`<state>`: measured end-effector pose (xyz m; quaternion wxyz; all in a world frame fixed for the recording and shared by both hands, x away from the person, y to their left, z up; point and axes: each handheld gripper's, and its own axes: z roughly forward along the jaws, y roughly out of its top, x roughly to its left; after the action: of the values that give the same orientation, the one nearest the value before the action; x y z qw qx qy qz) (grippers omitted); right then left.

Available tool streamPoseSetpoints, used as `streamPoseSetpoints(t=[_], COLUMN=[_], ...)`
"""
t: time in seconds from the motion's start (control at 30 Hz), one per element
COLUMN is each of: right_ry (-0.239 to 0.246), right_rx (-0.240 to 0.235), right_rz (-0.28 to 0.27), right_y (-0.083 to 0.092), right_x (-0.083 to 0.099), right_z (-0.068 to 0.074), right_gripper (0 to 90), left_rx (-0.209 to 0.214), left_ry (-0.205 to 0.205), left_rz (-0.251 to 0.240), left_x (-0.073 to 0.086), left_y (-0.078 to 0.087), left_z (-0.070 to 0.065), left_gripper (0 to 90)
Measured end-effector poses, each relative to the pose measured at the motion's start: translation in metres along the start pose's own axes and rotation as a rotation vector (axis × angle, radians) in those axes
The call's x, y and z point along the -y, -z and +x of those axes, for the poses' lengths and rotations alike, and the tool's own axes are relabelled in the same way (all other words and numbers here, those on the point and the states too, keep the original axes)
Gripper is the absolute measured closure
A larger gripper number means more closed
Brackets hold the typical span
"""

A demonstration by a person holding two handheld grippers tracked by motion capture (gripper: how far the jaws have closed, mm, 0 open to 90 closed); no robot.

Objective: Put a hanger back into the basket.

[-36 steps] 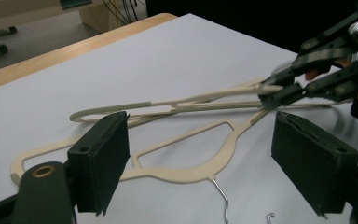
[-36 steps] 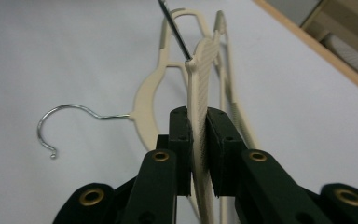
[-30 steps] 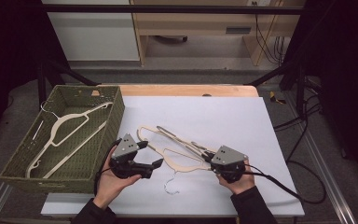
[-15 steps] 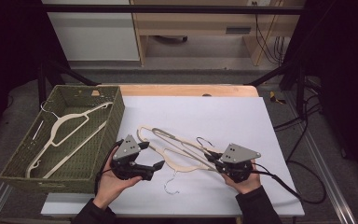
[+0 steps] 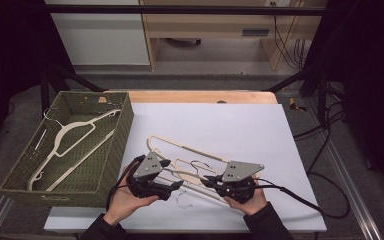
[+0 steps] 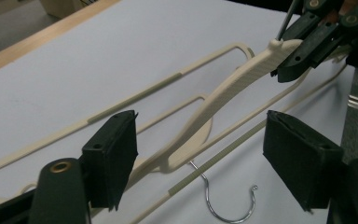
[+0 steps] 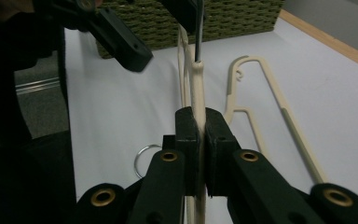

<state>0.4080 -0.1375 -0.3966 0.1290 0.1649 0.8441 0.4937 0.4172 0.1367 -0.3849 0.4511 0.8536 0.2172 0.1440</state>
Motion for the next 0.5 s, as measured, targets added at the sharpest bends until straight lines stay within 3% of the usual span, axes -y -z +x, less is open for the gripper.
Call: streamPoseSetpoints(t=[0.27,0.4,0.5], right_ry=[0.0,0.0,-0.004], right_rx=[-0.064,-0.089,-0.097], right_rz=[-0.009,0.001,0.005], right_y=[-0.0032,-0.0058,-0.007], right_x=[-0.0026,-0.0016,-0.0011], right_z=[0.0053,0.0059,0.0058], right_gripper=[86.5,86.5,86.4], left_rx=[0.029,0.032,0.035], left_ry=[-0.077,-0.085,-0.098], left_rz=[0.053,0.058,0.072], left_x=[0.0019,0.0023,0.0023], left_y=[-0.0095,-0.0087,-0.0082], left_z=[-0.0075,-0.0075,-0.0077], left_gripper=[48.2,62.7,65.9])
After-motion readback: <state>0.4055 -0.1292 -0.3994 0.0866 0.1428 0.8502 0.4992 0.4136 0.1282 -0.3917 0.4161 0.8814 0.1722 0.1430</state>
